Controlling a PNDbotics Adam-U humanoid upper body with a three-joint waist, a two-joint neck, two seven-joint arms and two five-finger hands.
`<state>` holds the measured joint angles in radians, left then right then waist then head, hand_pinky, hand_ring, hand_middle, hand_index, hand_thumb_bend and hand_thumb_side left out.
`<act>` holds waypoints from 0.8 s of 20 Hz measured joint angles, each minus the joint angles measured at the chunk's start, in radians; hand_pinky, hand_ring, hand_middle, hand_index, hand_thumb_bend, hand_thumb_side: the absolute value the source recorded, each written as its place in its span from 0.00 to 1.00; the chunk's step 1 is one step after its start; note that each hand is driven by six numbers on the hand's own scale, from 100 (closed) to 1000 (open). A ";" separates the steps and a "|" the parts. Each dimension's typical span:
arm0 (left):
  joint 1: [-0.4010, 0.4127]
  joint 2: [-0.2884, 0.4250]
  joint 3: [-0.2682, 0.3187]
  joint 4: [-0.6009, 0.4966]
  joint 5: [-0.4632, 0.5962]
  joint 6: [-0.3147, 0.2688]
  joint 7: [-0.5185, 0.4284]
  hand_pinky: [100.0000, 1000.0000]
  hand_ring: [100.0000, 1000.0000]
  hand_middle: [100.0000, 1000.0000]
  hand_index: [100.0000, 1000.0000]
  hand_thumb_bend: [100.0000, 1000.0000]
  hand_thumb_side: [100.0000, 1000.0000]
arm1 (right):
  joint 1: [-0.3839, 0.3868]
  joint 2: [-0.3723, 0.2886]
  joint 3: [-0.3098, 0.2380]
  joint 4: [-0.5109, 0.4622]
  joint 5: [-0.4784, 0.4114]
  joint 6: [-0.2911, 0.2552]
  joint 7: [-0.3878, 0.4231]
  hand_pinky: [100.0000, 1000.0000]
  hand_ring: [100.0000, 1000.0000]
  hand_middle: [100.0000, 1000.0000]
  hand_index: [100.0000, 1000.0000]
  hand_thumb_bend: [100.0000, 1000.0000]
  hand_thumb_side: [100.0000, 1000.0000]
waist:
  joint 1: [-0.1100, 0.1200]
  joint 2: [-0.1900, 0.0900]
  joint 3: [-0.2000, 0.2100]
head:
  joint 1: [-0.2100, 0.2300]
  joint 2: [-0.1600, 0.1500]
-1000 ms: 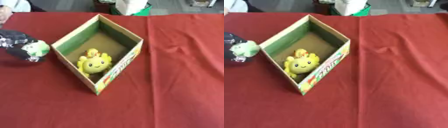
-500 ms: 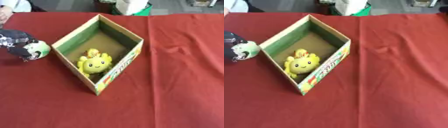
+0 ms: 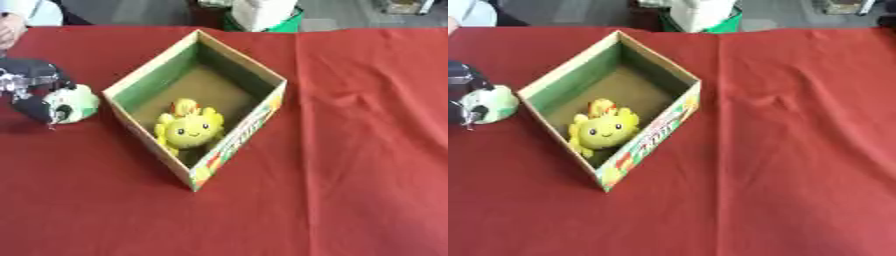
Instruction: Pick up objects on the table and place them in the box.
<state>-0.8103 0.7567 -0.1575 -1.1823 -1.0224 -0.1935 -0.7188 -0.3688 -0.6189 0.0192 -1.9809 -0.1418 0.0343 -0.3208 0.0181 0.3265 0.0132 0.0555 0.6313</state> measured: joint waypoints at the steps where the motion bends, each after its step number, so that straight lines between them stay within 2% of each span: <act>1: 0.001 0.000 0.000 0.001 -0.011 -0.002 0.007 0.59 0.72 0.69 0.84 0.04 0.25 | 0.000 0.000 -0.001 0.000 0.000 0.000 0.000 0.87 0.73 0.68 0.82 0.00 0.78 | 0.000 0.000 0.000 | 0.000 0.000; 3: 0.001 0.000 -0.001 0.007 -0.025 -0.002 0.012 0.61 0.75 0.72 0.88 0.00 0.34 | 0.001 0.000 -0.001 0.000 0.000 0.001 -0.001 0.87 0.73 0.68 0.82 0.00 0.78 | 0.000 0.000 0.000 | 0.000 -0.001; 4: 0.001 0.000 -0.001 0.011 -0.027 0.000 0.010 0.63 0.76 0.74 0.90 0.02 0.44 | 0.004 0.001 -0.001 0.000 0.000 0.002 -0.001 0.87 0.73 0.68 0.82 0.00 0.77 | 0.000 0.000 0.000 | 0.000 -0.001; 5: 0.000 -0.001 0.000 0.016 -0.027 0.004 0.004 0.64 0.78 0.76 0.92 0.23 0.66 | 0.005 0.001 -0.001 0.000 0.000 0.003 -0.002 0.87 0.73 0.68 0.82 0.00 0.77 | 0.001 0.000 0.000 | 0.000 -0.001; 6: -0.001 -0.001 0.000 0.023 -0.026 0.008 -0.007 0.64 0.78 0.77 0.92 0.31 0.71 | 0.006 0.001 -0.001 0.000 0.000 0.005 -0.002 0.87 0.73 0.68 0.82 0.00 0.77 | 0.002 0.000 0.000 | 0.001 -0.004; 7: -0.005 -0.001 0.000 0.028 -0.024 0.011 -0.022 0.65 0.79 0.77 0.93 0.53 0.86 | 0.007 0.002 -0.001 0.000 0.000 0.006 -0.002 0.87 0.73 0.68 0.82 0.00 0.77 | 0.003 0.000 0.000 | 0.002 -0.007; 9: -0.013 -0.001 0.000 0.038 -0.022 0.012 -0.054 0.66 0.79 0.78 0.93 0.61 0.91 | 0.007 0.005 0.000 0.000 0.000 0.007 -0.001 0.87 0.73 0.68 0.82 0.00 0.76 | 0.006 0.000 0.000 | 0.004 -0.009; 13: -0.019 -0.001 0.003 0.045 -0.016 0.012 -0.100 0.67 0.80 0.79 0.94 0.65 0.95 | 0.007 0.008 0.000 0.000 0.000 0.008 0.001 0.87 0.73 0.68 0.81 0.00 0.76 | 0.005 0.000 -0.001 | 0.005 -0.011; 16: -0.022 -0.001 0.008 0.051 -0.009 0.011 -0.118 0.68 0.81 0.80 0.95 0.72 0.98 | 0.007 0.008 0.000 0.000 0.000 0.009 0.002 0.88 0.73 0.68 0.81 0.00 0.76 | 0.006 0.002 -0.002 | 0.005 -0.017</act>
<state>-0.8326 0.7556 -0.1497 -1.1312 -1.0314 -0.1824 -0.8366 -0.3615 -0.6111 0.0191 -1.9809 -0.1418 0.0433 -0.3191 0.0238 0.3284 0.0108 0.0604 0.6146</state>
